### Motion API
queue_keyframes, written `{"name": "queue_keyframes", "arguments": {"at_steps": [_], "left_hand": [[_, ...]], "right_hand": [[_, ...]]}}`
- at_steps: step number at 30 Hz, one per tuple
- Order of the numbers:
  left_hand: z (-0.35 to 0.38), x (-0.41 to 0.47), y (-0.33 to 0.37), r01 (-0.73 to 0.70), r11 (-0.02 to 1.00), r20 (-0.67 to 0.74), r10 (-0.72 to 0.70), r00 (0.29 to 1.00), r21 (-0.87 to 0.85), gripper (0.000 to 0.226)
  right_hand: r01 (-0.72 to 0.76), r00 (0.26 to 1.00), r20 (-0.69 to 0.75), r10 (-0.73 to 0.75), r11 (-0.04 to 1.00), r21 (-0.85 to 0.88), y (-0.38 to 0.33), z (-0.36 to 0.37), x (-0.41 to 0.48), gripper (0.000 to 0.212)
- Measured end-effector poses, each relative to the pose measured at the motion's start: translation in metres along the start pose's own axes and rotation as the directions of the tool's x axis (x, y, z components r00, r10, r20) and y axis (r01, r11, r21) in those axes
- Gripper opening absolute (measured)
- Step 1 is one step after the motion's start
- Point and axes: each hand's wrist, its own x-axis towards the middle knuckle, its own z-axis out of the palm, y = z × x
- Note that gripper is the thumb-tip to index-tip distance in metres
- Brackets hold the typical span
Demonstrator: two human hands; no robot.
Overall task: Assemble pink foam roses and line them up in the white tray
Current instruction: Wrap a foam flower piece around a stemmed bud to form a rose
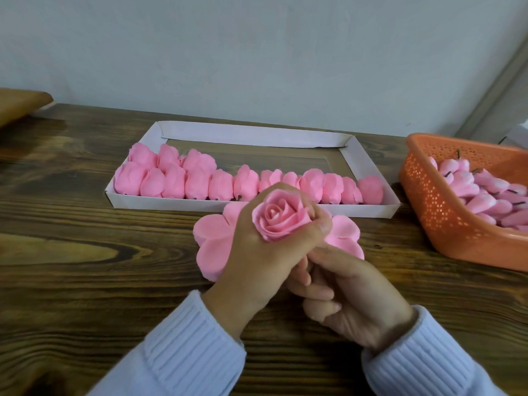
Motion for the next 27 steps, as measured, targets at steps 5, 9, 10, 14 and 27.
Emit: {"name": "queue_keyframes", "arguments": {"at_steps": [5,9,10,14,27], "left_hand": [[-0.002,0.001,0.001,0.025,0.996,0.054,-0.02,0.998,-0.085,0.004],[-0.003,-0.001,0.002,-0.004,1.0,0.178,0.003,0.984,0.003,0.006],[-0.003,-0.001,0.004,-0.007,1.0,0.199,0.006,0.98,0.005,0.007],[-0.004,-0.001,0.005,0.01,0.999,0.225,-0.021,0.974,0.05,0.011],[0.006,-0.003,-0.001,-0.055,0.97,0.18,0.011,0.984,0.237,0.035]], "right_hand": [[-0.028,0.999,0.037,0.027,0.999,0.045,0.001,-0.001,0.001,0.022],[-0.057,0.985,0.164,0.045,0.996,0.072,-0.001,-0.004,0.0,0.042],[-0.051,0.985,0.165,0.041,0.997,0.06,0.0,-0.004,0.0,0.043],[-0.028,0.997,0.067,0.027,1.0,0.01,0.001,-0.001,0.0,0.045],[0.247,0.947,0.175,-0.268,0.96,0.134,0.001,0.0,0.0,0.03]]}}
